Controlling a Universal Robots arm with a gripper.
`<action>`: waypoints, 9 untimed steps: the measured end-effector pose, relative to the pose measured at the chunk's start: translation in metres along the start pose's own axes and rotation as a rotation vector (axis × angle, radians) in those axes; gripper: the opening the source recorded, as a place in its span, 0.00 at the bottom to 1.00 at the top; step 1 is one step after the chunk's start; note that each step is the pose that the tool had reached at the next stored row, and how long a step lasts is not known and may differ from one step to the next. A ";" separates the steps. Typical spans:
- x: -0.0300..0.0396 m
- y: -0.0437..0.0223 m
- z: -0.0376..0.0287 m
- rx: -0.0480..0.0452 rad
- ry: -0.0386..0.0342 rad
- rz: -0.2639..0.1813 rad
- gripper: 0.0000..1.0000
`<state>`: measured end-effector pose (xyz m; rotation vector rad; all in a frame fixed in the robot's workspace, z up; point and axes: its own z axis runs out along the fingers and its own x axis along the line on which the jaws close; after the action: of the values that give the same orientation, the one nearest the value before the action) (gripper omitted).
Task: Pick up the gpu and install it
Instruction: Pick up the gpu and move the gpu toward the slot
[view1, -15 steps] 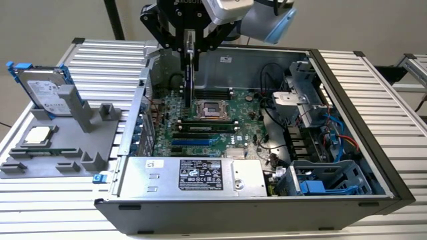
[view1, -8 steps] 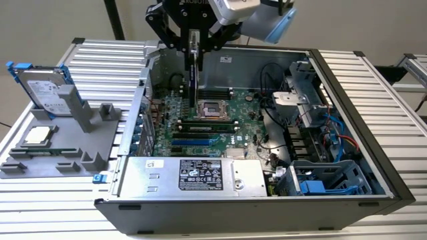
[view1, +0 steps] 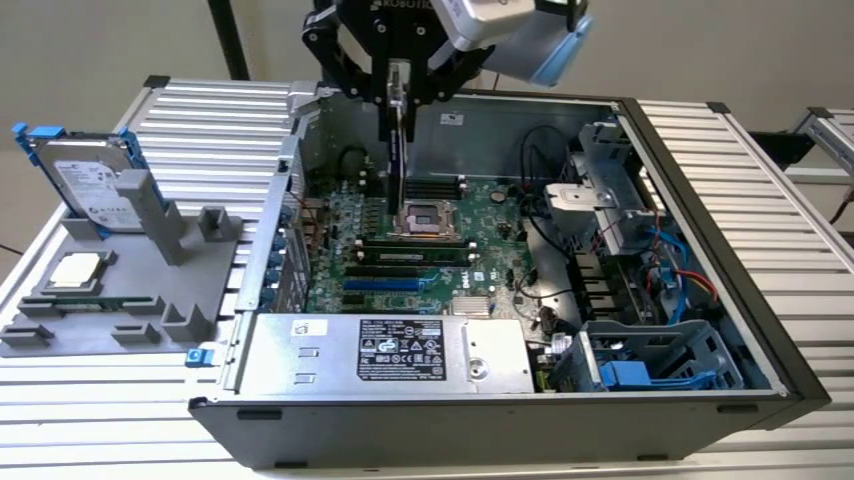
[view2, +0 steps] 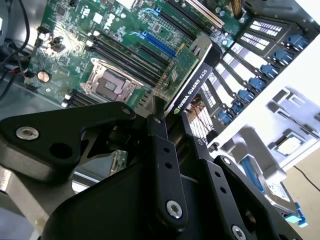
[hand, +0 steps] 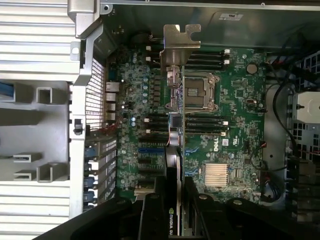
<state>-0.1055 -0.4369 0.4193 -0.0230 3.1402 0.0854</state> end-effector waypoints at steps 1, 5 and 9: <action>-0.0010 0.0000 0.0000 0.0000 0.0000 0.000 0.00; -0.0048 -0.0001 0.0000 0.0000 0.0003 0.000 0.00; -0.0081 -0.0001 0.0000 0.0001 0.0007 0.000 0.00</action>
<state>-0.0974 -0.4369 0.4193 -0.0229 3.1410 0.0853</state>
